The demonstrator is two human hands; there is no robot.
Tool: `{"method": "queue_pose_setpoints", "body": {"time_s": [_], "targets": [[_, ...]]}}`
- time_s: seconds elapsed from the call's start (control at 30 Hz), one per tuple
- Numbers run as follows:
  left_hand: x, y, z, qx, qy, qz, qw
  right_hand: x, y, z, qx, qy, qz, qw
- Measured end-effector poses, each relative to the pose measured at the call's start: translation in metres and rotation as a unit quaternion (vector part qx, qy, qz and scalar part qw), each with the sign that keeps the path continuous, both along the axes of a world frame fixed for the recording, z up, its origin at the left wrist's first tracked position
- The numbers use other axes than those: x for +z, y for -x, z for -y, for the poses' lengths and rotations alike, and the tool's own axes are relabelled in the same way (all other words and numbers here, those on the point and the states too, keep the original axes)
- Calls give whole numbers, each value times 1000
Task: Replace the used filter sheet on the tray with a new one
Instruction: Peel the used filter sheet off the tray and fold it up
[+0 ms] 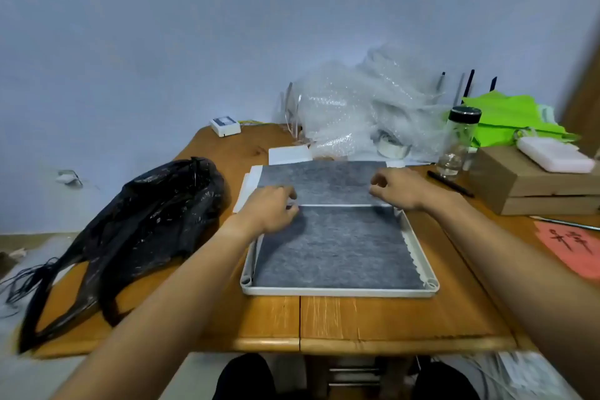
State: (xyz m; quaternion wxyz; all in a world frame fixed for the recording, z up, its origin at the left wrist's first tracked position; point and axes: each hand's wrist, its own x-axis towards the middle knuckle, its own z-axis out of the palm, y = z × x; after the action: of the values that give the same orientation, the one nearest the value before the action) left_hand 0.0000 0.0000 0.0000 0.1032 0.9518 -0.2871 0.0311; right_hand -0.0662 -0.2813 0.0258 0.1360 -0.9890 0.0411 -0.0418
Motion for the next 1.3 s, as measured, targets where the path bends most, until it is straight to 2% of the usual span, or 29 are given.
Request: {"method": "queue_pose_setpoints", "body": {"time_s": [0.1,0.23,0.3,0.5,0.67,0.9,1.13,1.23,1.3], "targets": [[-22,5,-6,9,11,8,1000,-22,4,0,-26,-30,20,999],[-46,4,-14,35,48,-62,996,-62,14,-9,-10,-59,83,995],[-47,0,-13,34,60,-71,995,-74,14,-10,9,-41,129,991],[-54,-9,-11,22,74,-56,995,-79,11,-8,18,-7,166,986],[-55,-10,-11,26,95,-44,994,-77,15,-11,-8,58,216,975],[-53,-8,-13,32,88,-53,994,-74,19,-13,-8,93,210,973],[-47,-2,-14,32,91,-55,994,-63,40,-21,-45,-46,173,983],[-48,-2,-14,34,95,-54,993,-69,55,-28,-48,-61,130,988],[-49,-4,-14,35,94,-55,993,-76,63,-31,-34,-33,140,989]]}}
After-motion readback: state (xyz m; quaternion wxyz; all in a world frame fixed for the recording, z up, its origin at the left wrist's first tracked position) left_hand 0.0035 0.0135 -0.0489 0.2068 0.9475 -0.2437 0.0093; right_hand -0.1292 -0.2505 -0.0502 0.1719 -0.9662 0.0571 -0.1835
